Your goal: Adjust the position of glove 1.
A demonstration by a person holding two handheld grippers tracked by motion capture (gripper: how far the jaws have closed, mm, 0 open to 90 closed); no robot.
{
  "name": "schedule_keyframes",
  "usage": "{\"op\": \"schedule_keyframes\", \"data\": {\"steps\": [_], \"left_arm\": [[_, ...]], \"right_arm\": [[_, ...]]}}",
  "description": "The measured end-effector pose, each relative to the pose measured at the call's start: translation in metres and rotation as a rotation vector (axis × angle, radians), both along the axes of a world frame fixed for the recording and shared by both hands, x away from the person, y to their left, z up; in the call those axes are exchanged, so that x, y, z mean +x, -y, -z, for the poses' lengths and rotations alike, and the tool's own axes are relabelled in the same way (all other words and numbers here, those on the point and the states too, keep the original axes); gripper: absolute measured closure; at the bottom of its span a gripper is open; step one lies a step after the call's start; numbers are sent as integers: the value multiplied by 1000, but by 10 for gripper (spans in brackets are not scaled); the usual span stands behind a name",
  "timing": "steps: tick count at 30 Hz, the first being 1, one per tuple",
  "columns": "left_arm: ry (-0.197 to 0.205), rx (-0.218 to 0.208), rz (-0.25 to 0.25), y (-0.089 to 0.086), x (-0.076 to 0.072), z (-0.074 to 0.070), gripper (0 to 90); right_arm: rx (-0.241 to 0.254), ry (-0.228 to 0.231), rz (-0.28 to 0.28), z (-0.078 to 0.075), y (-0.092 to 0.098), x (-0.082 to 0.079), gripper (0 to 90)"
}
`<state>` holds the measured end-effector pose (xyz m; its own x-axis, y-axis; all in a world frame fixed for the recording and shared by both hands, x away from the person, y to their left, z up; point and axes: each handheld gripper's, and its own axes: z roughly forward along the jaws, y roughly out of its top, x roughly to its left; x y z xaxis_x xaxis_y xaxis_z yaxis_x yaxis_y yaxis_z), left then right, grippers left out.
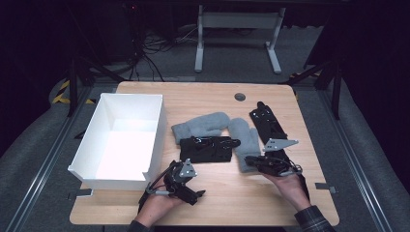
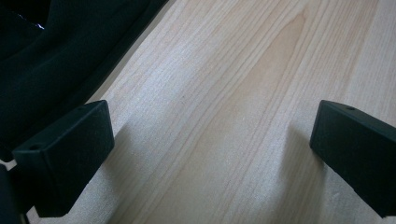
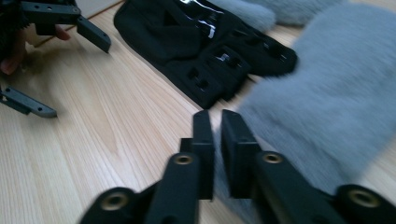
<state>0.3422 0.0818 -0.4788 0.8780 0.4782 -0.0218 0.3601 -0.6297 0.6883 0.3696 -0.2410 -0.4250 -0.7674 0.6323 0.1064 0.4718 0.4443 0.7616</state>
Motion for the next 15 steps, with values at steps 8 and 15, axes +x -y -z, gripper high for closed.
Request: {"op": "schedule_keyframes", "data": {"steps": [8,15], "left_arm": [[-1,0,-5,0,-1,0,2],[1,0,-8,0,-1,0,2]], "right_arm": [[-61,-60,-31,17,-34,12,900],[-104,-75,23,19,-19,15,900]]}}
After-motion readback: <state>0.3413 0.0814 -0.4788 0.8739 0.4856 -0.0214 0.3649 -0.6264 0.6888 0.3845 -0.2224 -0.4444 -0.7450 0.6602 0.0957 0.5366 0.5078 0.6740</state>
